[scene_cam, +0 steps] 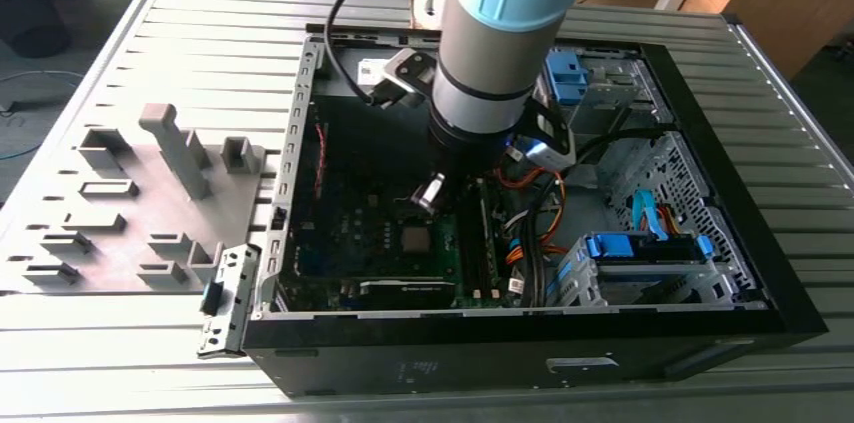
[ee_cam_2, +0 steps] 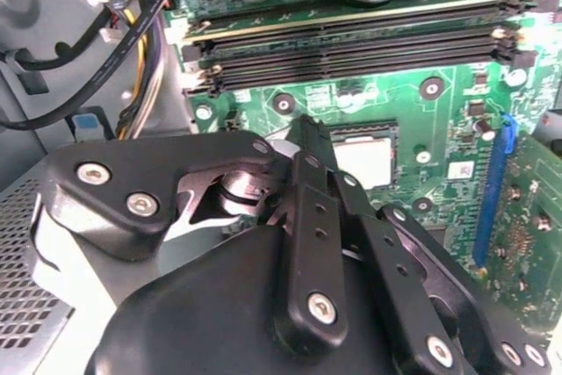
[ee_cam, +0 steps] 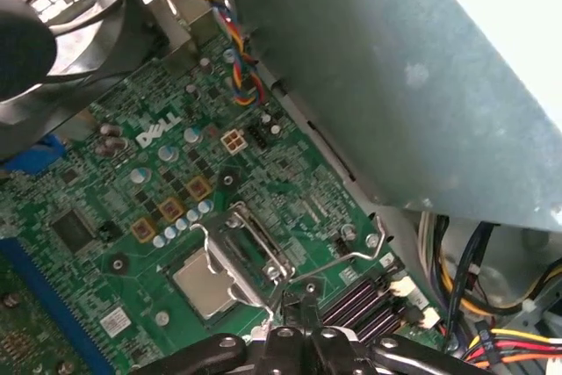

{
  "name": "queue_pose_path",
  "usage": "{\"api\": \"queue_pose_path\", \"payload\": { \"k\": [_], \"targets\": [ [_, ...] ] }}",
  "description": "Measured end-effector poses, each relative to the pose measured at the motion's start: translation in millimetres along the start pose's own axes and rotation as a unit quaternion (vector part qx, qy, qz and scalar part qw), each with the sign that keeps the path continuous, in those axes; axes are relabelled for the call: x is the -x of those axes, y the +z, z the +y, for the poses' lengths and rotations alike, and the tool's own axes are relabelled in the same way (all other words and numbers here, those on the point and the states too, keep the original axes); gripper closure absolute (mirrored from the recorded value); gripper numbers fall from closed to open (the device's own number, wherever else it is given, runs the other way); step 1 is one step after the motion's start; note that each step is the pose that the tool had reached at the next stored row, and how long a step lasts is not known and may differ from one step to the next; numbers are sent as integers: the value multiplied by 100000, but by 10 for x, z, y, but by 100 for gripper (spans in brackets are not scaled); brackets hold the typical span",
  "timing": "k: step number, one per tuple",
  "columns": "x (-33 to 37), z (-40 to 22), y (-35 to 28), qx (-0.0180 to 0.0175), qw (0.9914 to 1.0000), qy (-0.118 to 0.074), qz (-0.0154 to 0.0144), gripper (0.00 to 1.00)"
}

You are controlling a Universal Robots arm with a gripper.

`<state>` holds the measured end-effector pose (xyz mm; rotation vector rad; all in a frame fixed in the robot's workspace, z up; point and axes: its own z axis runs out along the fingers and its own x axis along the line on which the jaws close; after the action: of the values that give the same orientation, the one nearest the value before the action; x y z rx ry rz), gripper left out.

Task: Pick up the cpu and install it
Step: 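Close the cpu cover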

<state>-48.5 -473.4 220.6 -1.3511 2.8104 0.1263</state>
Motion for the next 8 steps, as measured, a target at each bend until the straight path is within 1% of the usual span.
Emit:
{"api": "queue_pose_path", "payload": {
  "k": [8],
  "targets": [
    [-47, -50, -6, 7, 100000, 1, 3, 89]
  ]
}}
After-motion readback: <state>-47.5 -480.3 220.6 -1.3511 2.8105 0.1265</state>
